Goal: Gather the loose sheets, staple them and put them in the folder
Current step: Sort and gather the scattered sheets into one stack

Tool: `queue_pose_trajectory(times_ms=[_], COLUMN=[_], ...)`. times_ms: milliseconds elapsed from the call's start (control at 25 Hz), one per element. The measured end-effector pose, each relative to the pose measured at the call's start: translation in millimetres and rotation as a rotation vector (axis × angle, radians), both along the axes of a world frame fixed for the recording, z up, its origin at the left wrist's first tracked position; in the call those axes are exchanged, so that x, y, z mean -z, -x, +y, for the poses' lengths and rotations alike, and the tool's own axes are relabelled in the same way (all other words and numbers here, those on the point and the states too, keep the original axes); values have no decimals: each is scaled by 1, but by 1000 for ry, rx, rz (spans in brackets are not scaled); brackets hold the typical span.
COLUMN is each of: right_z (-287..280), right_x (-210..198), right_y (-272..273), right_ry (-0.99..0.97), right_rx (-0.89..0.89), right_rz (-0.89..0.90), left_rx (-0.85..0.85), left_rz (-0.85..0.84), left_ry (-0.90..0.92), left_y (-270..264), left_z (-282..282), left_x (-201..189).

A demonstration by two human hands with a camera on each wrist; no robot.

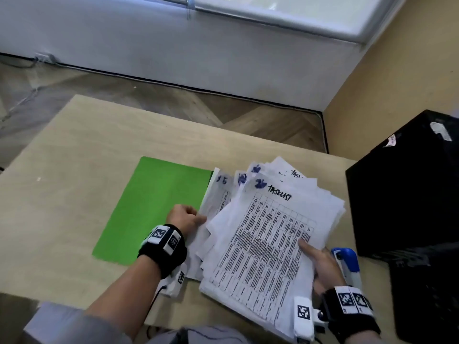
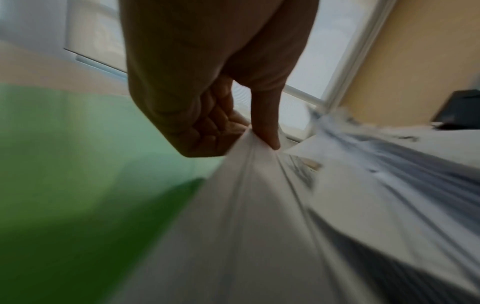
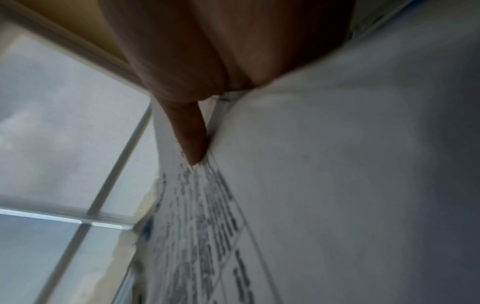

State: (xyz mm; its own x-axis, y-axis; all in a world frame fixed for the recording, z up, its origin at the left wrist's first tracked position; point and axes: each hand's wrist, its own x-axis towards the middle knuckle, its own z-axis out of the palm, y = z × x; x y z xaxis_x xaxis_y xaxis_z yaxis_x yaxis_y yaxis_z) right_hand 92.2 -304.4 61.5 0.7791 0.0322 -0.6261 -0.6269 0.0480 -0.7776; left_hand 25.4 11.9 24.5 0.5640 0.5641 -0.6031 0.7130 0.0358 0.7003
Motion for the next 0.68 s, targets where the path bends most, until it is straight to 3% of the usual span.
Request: queue_pose_trajectory(times_ms=[280,400,480,680], right_z=[45,47,52,48], right_x=[28,36,35,4], right_y=[10,1,1,8], right_ry=[259,257,255,341], right_rx=[-86,-89,-111,-153], right_rz=[-13,75,102,-161], left_rx=[119,123,134,170], left_rz=[53,56,110,183], left_ry=[28,117,61,-59], left_y=[0,-2,-6,-12], left_z=[-2,6,11,17], left_x=[5,2,1,6])
